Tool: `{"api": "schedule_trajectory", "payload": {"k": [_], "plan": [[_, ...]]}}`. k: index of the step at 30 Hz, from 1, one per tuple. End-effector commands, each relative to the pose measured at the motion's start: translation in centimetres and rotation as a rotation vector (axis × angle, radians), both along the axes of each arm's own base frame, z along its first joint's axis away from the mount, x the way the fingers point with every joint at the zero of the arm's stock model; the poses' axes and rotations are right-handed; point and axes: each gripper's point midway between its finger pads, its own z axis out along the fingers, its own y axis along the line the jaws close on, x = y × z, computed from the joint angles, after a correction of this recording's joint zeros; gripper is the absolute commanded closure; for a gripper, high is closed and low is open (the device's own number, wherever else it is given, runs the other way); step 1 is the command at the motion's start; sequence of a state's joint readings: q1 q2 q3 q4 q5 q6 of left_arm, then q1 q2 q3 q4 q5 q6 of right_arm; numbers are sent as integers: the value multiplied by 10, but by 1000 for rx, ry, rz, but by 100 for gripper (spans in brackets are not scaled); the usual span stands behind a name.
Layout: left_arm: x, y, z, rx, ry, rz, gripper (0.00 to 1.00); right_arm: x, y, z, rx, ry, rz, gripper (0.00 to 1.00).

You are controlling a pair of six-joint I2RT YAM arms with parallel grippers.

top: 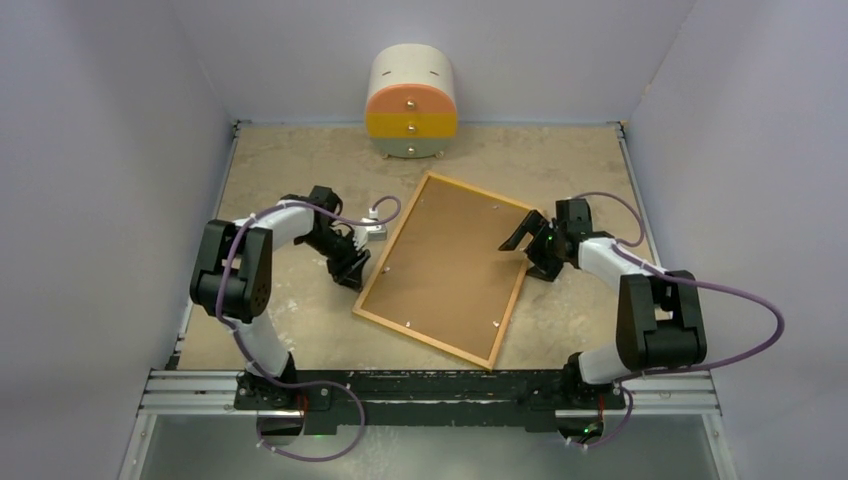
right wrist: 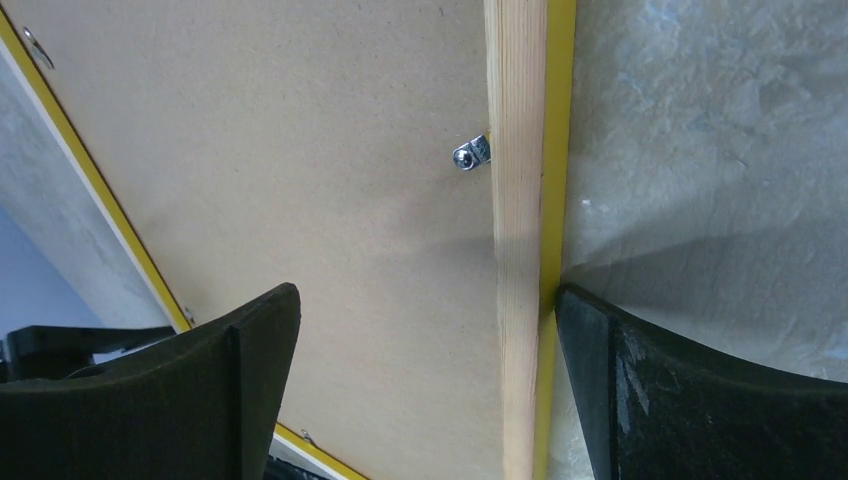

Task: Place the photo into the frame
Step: Adjust the photo frame at the center of the board, then install the photo frame at the center of the board.

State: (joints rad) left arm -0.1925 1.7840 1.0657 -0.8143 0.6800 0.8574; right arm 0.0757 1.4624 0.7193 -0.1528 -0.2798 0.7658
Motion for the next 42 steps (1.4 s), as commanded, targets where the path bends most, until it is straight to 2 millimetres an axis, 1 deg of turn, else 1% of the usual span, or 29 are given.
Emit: {"api": "schedule_trajectory", "payload": {"k": [1,2,3,4,6,8,9,11,12,13,15,19,24,28,30,31,32,34,36,42], "plan": [[-37,-6,7,-44,133,-55,57,13,3,12,-12,-22,51,1],[-34,-6,9,-44,127,-55,57,14,-2,13,-41,-21,46,1],[-30,-6,10,-43,117,-49,57,16,-5,18,-62,-30,45,1],[-23,-6,13,-43,103,-31,57,18,-13,24,-108,-46,25,2],[-7,-6,21,-65,82,13,55,24,-21,45,-153,-104,-1,3],[6,-8,31,-103,78,45,53,27,-23,69,-197,-166,-17,5],[10,-11,33,-118,83,51,51,27,-17,80,-214,-195,-14,5],[15,-17,36,-154,98,63,51,25,4,95,-198,-243,4,6],[17,-20,36,-170,112,68,50,25,19,100,-164,-266,22,8],[18,-23,34,-182,130,72,51,20,34,101,-117,-267,36,9],[20,-26,27,-191,163,83,52,16,70,106,1,-302,74,12],[17,-28,13,-202,229,99,58,0,137,104,131,-306,164,21],[13,-29,6,-209,263,108,74,-12,204,98,209,-291,249,29],[12,-28,1,-196,260,112,78,-28,257,82,250,-243,332,31],[11,-27,-1,-192,259,116,79,-35,280,73,273,-224,359,31],[11,-27,-2,-189,261,118,79,-36,289,69,278,-217,369,31],[11,-26,-3,-186,261,120,79,-39,298,59,273,-200,379,31],[10,-26,-4,-183,263,122,80,-40,312,54,279,-191,390,32],[10,-25,-4,-182,261,123,81,-40,320,49,277,-191,387,33],[10,-24,-4,-175,255,123,82,-32,325,40,248,-196,357,36]]}}
